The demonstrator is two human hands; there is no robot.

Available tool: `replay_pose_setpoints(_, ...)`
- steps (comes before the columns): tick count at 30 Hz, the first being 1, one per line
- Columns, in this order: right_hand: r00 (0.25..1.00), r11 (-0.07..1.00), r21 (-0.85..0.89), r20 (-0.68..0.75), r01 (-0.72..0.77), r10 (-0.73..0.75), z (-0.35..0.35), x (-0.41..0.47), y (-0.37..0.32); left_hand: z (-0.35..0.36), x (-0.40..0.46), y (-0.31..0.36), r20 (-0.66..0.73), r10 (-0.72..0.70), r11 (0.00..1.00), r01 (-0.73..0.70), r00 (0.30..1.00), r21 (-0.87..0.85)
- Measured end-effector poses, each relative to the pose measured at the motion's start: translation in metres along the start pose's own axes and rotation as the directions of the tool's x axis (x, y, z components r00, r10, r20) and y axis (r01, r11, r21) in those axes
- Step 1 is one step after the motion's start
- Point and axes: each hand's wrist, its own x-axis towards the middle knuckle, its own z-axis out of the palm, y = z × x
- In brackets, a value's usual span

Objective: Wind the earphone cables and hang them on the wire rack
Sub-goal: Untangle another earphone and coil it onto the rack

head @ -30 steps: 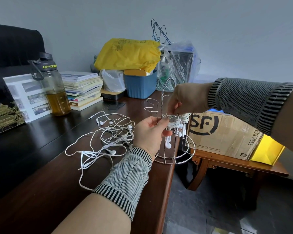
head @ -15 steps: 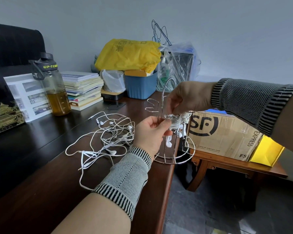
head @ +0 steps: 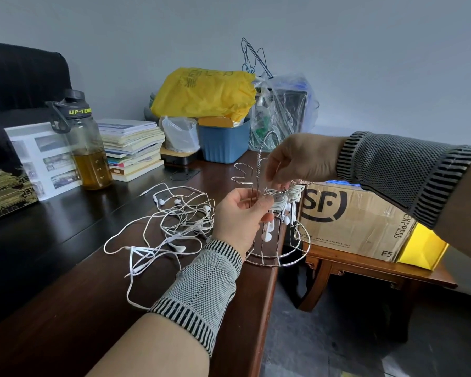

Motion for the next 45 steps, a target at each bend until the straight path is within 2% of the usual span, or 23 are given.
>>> replay_pose_setpoints(3,1.0,0.998,0.062,-0.002,-0.004,0.004,-0.001,-0.007,0.001,-0.001,0.0,0.002,0.024,-0.043,0.998,0.044,0.999,-0.05)
replay_pose_setpoints(7,0.998,0.996,0.085,-0.056,-0.002,0.007,-0.003,-0.017,0.004,-0.001,0.0,0.005,-0.014,-0.086,0.994,0.084,0.996,-0.069)
replay_pose_setpoints(11,0.981,0.988,0.155,-0.195,0.02,0.01,0.002,-0.028,0.006,0.001,0.0,0.006,-0.036,-0.11,0.993,0.109,0.993,-0.036)
replay_pose_setpoints(14,0.917,0.957,0.288,-0.392,0.043,0.076,0.013,-0.04,0.008,0.001,0.001,0.008,-0.043,-0.138,0.99,0.137,0.99,-0.02)
replay_pose_setpoints(16,0.84,0.895,0.444,-0.504,0.052,0.201,0.028,-0.051,0.009,0.001,0.001,0.009,-0.041,-0.154,0.988,0.154,0.987,0.006)
replay_pose_setpoints(18,0.767,0.835,0.551,-0.537,0.003,0.351,0.051,-0.058,0.011,0.001,0.002,0.01,-0.036,-0.162,0.986,0.163,0.986,0.026)
replay_pose_setpoints(20,0.714,0.707,0.706,-0.475,-0.04,0.514,0.073,-0.061,0.015,0.003,0.001,0.011,-0.03,-0.155,0.986,0.157,0.987,0.053)
replay_pose_setpoints(22,0.701,0.485,0.871,-0.299,-0.077,0.647,0.087,-0.056,0.019,0.004,-0.002,0.013,-0.017,-0.152,0.986,0.153,0.988,0.072)
replay_pose_setpoints(23,0.707,0.39,0.915,-0.209,-0.103,0.676,0.091,-0.053,0.018,0.004,-0.002,0.015,-0.009,-0.158,0.984,0.158,0.987,0.085)
replay_pose_setpoints(25,0.723,0.292,0.946,-0.103,-0.141,0.683,0.095,-0.048,0.016,0.004,-0.003,0.019,-0.001,-0.178,0.976,0.177,0.984,0.127)
replay_pose_setpoints(37,0.76,0.157,0.962,0.071,-0.224,0.647,0.089,-0.036,-0.006,0.0,0.002,0.03,0.029,-0.282,0.932,0.267,0.959,0.244)
replay_pose_setpoints(45,0.796,0.065,0.989,0.07,-0.135,0.601,0.086,-0.032,-0.007,-0.001,0.006,0.031,0.01,-0.256,0.961,0.254,0.967,0.108)
